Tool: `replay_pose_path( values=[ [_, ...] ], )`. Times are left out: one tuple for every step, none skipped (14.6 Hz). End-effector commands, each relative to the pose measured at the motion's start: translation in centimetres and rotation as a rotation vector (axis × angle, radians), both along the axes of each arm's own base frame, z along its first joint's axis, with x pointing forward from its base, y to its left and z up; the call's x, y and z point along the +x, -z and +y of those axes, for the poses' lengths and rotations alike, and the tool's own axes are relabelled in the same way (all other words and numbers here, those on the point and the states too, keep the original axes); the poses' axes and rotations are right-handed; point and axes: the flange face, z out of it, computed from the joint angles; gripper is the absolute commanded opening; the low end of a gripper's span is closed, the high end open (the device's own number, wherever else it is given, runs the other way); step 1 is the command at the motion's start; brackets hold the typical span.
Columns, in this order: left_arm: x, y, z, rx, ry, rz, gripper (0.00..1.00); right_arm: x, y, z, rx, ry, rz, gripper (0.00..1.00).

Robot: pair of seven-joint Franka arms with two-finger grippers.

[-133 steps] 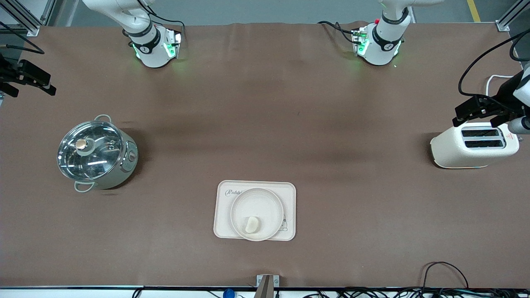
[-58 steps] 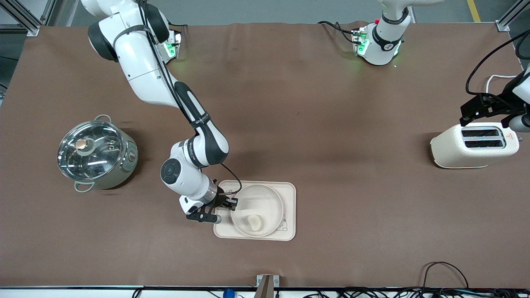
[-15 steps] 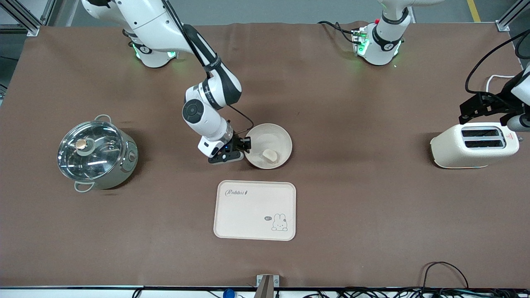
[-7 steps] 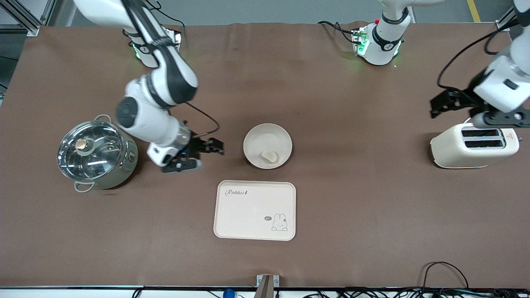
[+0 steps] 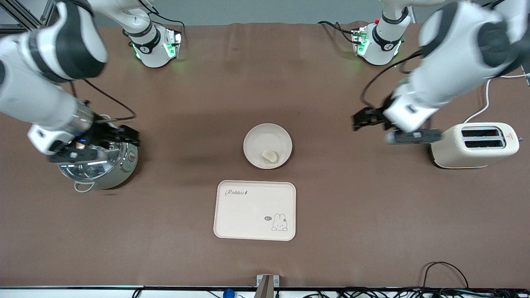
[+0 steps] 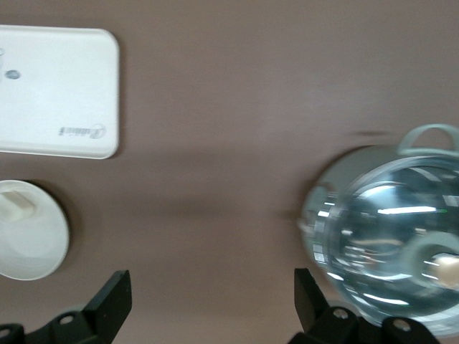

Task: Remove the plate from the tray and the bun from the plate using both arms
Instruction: 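Open the right gripper and withdraw while the left gripper reaches the plate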

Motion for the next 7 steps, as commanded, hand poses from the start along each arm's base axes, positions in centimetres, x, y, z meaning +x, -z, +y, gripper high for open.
replay_pose_path(
  values=[
    [-0.3,6.2,-7.6,0.100,-0.073,-0.036,1.00,-2.0,-3.1,-4.0,-0.022,0.015,-0.012,1.00],
    [-0.3,8.3,-9.4,0.093,-0.109,-0.049,1.00,-2.6,-4.2,-4.5,-0.022,0.022,-0.018,1.00],
    [-0.5,10.3,-11.4,0.073,-0.123,-0.067,1.00,-3.2,-5.2,-5.3,-0.021,0.033,-0.023,1.00],
    [-1.1,11.7,-13.3,0.061,-0.128,-0.081,1.00,-3.4,-5.8,-6.1,-0.021,0.047,-0.029,1.00],
    [-1.5,13.7,-14.9,0.056,-0.145,-0.094,1.00,-3.5,-6.0,-6.9,-0.021,0.059,-0.032,1.00],
    [-1.5,15.8,-16.0,0.046,-0.175,-0.108,1.00,-3.4,-6.5,-7.8,-0.021,0.068,-0.043,1.00],
    [-1.7,18.3,-17.0,0.036,-0.206,-0.112,1.00,-3.4,-7.4,-8.2,-0.021,0.071,-0.051,1.00]
  ],
)
